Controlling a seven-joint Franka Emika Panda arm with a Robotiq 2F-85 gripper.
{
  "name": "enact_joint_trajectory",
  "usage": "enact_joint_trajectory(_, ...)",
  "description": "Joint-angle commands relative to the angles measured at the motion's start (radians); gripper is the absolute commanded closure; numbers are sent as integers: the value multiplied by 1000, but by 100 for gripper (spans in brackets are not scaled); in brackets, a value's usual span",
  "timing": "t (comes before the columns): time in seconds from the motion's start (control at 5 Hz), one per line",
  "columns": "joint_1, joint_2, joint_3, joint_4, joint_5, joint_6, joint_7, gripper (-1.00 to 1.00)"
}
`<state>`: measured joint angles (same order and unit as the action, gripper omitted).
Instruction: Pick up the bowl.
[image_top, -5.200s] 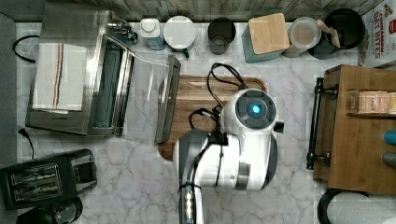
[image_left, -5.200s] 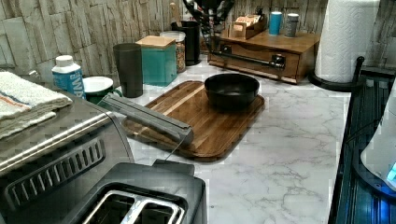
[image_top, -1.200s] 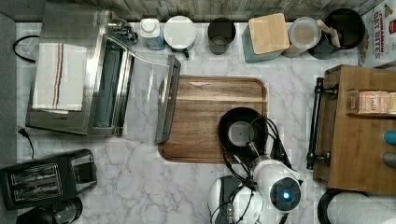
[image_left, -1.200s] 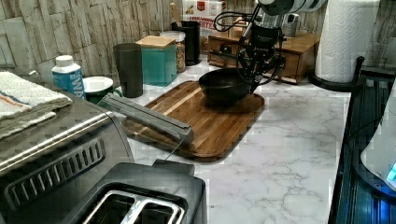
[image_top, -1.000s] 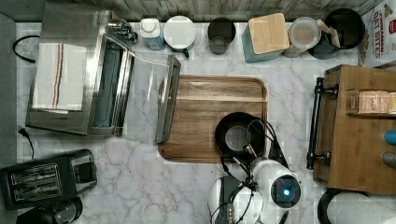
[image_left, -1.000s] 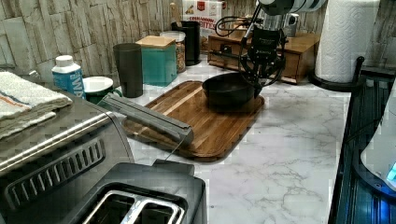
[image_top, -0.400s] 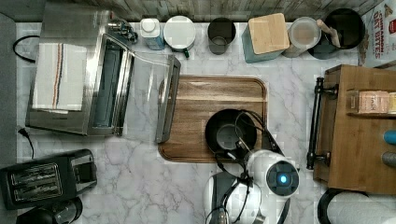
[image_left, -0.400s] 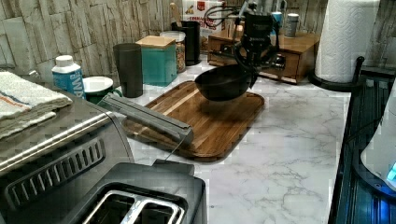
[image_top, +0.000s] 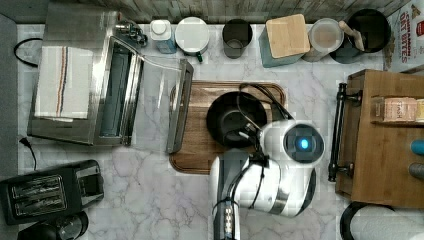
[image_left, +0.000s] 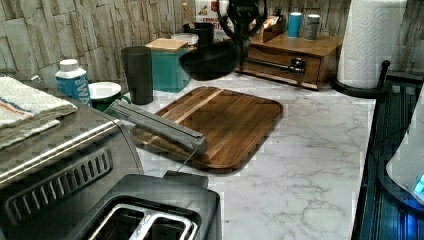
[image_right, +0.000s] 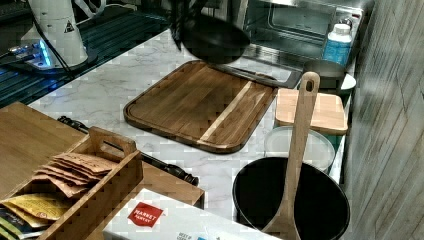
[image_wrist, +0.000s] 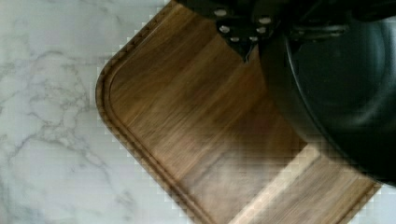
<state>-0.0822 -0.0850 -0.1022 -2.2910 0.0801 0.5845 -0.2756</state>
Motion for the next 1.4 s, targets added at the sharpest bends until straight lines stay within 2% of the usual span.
enact_joint_trajectory(0.2,86,-16,23,288,-42,-68,-371,100)
enact_joint_trajectory(1.4,92,-16,17,288,-43,-68,-370,100)
